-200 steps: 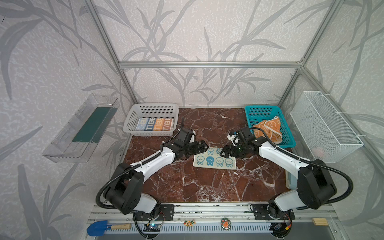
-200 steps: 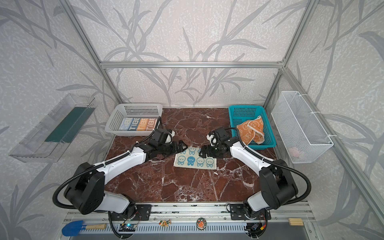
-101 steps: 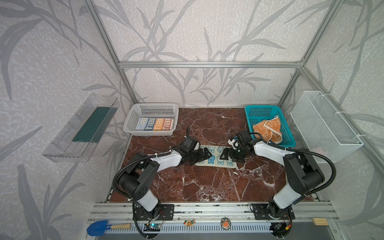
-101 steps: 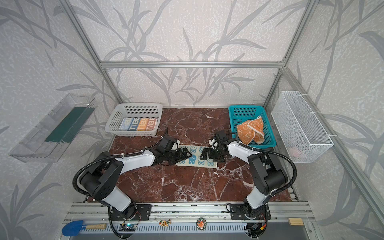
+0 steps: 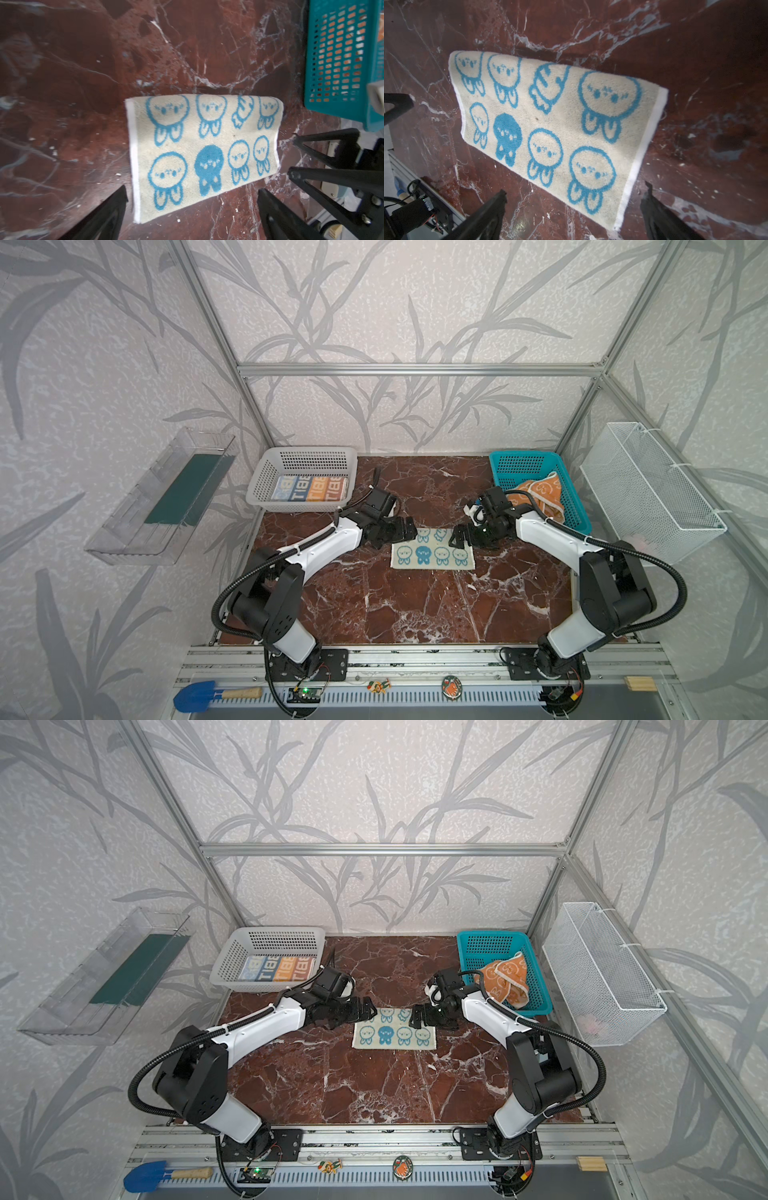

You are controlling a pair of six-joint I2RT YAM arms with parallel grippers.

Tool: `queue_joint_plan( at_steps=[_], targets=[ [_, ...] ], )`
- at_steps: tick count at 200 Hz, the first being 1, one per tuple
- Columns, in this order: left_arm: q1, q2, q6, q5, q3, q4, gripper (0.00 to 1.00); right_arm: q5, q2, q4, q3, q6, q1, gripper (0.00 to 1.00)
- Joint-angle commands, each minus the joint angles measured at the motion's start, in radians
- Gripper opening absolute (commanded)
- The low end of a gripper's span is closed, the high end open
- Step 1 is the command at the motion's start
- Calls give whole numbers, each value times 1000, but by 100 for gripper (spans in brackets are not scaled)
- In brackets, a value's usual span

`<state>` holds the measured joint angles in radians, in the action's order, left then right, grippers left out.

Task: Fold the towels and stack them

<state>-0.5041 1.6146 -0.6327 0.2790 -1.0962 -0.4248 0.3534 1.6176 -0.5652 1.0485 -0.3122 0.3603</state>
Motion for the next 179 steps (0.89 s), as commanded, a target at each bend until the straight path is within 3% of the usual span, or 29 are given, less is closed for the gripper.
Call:
queue_joint_plan(
  at_steps=[1, 113, 165, 179],
  targets=[
    [30, 61, 55, 16, -27, -132, 99, -48, 9, -60, 6, 30, -3, 99],
    [37, 280, 103, 109, -174, -169, 94, -14, 115, 41, -44, -11, 12, 99],
    [34, 377, 134, 118, -244, -237, 82, 13, 156, 79, -42, -45, 41, 99],
    [32, 399, 138, 123, -251, -241, 74, 30, 170, 96, -40, -58, 50, 99]
  ],
)
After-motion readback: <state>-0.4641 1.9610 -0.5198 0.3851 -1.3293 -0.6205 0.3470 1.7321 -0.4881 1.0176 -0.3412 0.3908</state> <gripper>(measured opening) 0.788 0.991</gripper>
